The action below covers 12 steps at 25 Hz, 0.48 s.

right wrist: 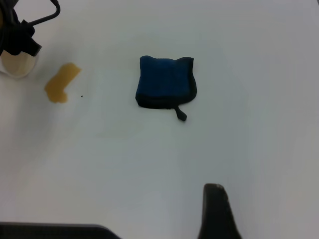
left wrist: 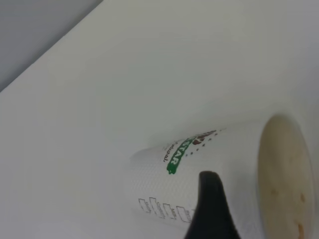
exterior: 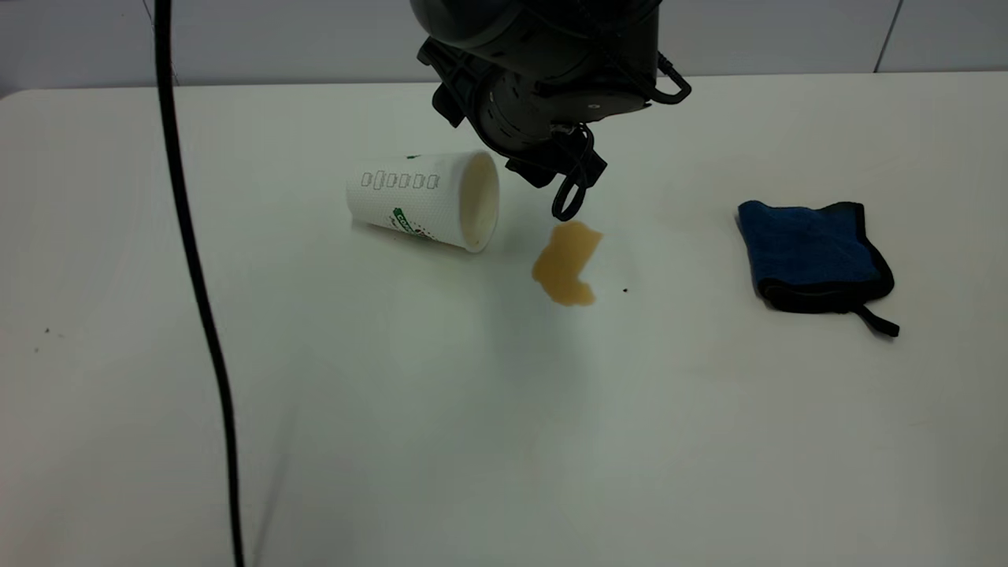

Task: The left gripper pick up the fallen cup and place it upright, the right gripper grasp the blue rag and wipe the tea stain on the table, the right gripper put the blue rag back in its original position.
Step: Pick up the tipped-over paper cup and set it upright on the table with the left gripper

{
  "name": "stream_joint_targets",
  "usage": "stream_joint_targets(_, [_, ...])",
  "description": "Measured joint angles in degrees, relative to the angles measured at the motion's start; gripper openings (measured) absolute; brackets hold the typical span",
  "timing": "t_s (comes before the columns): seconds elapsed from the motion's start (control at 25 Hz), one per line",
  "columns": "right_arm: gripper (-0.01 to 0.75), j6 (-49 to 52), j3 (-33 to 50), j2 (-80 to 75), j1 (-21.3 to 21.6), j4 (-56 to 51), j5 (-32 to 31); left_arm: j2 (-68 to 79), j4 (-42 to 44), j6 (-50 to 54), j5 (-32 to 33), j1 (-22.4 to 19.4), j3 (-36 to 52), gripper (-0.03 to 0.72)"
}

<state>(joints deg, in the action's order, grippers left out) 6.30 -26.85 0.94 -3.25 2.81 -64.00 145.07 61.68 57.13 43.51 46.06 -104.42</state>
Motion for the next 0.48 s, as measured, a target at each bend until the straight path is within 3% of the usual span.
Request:
stream_joint_targets(0.2, [0.533,0.0,0.0,0.0,0.0,0.0,0.0,0.0,0.2,0.9,-2.4,-2.3,-0.1,0.582])
stream_joint_targets(0.48, [0.533,0.0,0.0,0.0,0.0,0.0,0.0,0.3,0.6,1.0,-7.9,-2.4,-0.1,0.582])
